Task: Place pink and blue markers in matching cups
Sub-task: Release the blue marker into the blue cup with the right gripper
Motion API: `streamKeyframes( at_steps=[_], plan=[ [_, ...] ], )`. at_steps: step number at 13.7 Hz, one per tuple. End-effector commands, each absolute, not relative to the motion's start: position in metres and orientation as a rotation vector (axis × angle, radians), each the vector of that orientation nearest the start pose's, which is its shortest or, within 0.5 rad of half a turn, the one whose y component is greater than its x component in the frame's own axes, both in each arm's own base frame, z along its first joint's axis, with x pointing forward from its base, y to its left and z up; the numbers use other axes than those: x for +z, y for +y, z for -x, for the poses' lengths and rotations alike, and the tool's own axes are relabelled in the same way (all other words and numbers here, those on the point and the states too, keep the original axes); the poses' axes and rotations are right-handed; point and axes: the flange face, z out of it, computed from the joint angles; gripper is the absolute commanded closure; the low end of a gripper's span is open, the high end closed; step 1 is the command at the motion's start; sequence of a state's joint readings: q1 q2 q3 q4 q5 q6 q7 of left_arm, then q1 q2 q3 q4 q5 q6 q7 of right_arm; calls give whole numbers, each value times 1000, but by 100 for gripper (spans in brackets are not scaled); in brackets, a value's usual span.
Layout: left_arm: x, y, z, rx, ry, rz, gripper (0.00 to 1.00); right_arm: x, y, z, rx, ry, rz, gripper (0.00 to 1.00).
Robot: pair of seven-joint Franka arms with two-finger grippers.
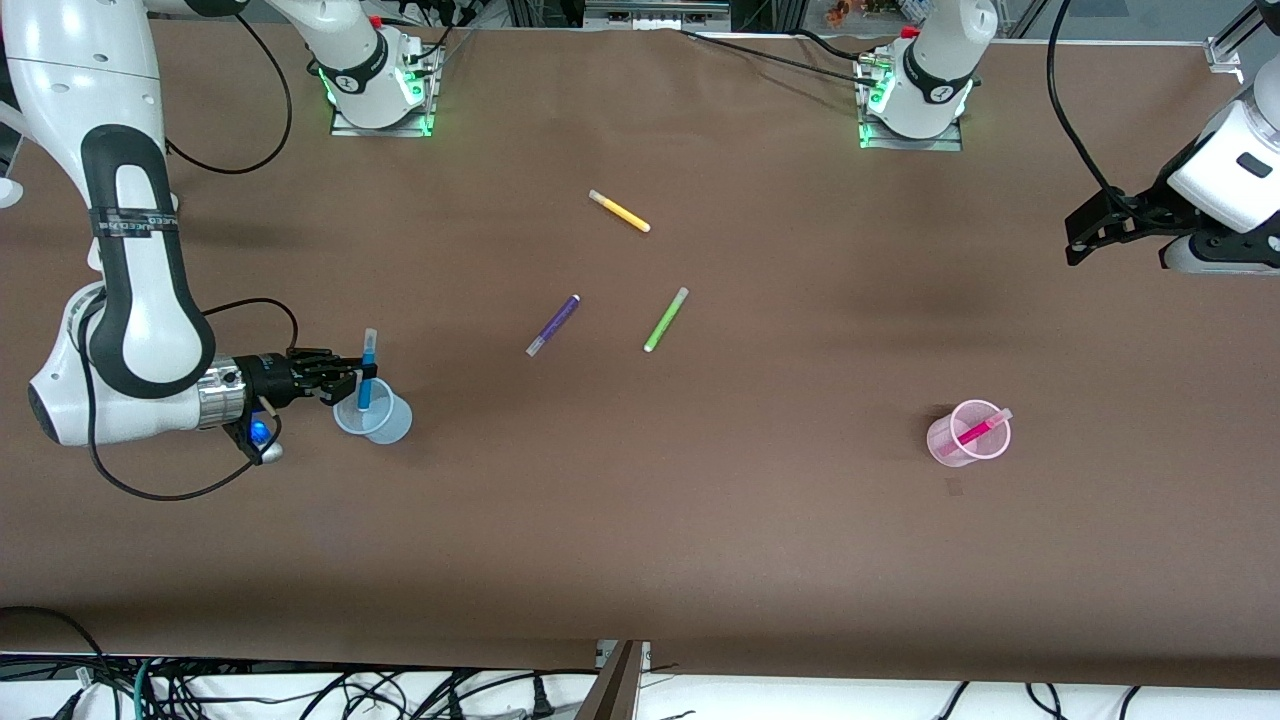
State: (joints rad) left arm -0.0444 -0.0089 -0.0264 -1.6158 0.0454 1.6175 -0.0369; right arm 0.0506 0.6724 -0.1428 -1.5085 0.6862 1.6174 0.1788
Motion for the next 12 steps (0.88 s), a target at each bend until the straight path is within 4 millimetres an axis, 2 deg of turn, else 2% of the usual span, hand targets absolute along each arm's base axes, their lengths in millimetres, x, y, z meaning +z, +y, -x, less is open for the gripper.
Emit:
streamKeyframes(
  at_steps=[1, 2, 3, 6, 7, 9, 10, 12],
  plan=[
    [617, -55, -547, -31, 93, 3102, 0, 260, 16, -661, 727, 599, 2390, 59],
    [617, -58, -546, -31, 100, 3101, 0, 260, 16, -661, 727, 599, 2390, 38],
    [617, -58, -546, -31, 100, 3101, 0, 260, 16, -662, 725, 598, 2391, 28],
    [616, -51, -547, -28, 79, 3103, 0, 269, 16, -668, 707, 589, 2396, 27],
    [616, -49, -547, -26, 74, 3103, 0, 281, 19, -672, 698, 575, 2407, 27],
    [616, -49, -547, -26, 74, 3103, 0, 317, 24, -681, 675, 508, 2478, 27],
    [615, -48, -547, -21, 71, 3103, 0, 348, 25, -683, 626, 459, 2579, 27],
    [615, -43, -547, -21, 57, 3104, 0, 403, 45, -673, 536, 295, 2867, 21]
  ],
)
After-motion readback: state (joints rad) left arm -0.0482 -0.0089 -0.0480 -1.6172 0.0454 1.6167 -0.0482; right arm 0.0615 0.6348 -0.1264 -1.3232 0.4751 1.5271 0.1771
